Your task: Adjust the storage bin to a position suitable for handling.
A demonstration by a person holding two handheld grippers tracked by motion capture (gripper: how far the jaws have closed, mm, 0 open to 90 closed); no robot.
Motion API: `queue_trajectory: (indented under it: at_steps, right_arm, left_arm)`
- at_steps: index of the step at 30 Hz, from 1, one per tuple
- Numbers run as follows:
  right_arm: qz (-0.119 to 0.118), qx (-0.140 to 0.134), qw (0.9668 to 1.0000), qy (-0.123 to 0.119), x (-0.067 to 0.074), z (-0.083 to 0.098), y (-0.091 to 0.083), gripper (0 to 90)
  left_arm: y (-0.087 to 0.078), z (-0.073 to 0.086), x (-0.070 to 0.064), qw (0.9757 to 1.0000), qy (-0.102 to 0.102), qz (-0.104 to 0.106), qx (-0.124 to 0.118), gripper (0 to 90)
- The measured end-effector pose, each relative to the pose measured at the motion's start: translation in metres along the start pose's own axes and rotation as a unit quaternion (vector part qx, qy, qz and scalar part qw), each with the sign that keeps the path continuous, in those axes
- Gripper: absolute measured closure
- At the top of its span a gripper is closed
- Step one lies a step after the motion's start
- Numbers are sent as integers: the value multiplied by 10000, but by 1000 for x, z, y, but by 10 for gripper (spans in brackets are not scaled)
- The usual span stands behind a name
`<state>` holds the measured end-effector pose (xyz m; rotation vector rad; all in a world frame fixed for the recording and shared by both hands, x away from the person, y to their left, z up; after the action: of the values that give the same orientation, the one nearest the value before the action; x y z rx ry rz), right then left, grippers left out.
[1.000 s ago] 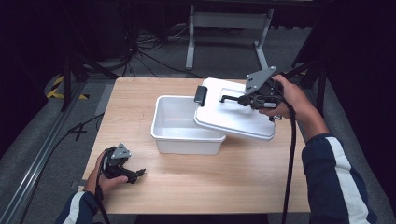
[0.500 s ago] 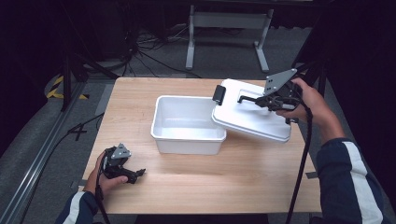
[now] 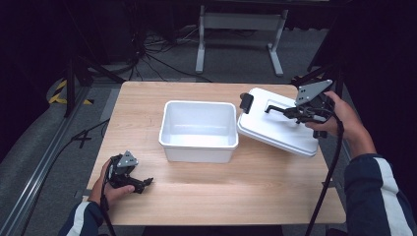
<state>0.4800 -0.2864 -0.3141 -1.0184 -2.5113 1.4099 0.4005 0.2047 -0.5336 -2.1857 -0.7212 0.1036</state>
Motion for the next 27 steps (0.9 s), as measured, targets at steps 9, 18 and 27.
queue_trajectory:
  at_steps: [9,18,27]
  right_arm:
    - [-5,52,9997,228,-7,26,14,846]
    - [-120,213,9992,326,-6,38,43,846]
    - [-198,297,9983,460,-7,44,69,846]
  left_arm:
    - [0,0,0,10000,-5,-4,-15,2]
    - [0,0,0,10000,7,-1,-13,2]
    - [1,0,0,10000,-14,37,-17,2]
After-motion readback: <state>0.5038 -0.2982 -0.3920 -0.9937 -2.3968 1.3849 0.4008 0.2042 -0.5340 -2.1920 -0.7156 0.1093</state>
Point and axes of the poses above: each handheld gripper's, and its own axes: y roughly forward along the jaws, z roughly out of its underside, x roughly to its left, the point moved 7 cm from there along y, roughly forward along the jaws, and after that the axes turned 15 degrees about y, right-handed, at the moved point
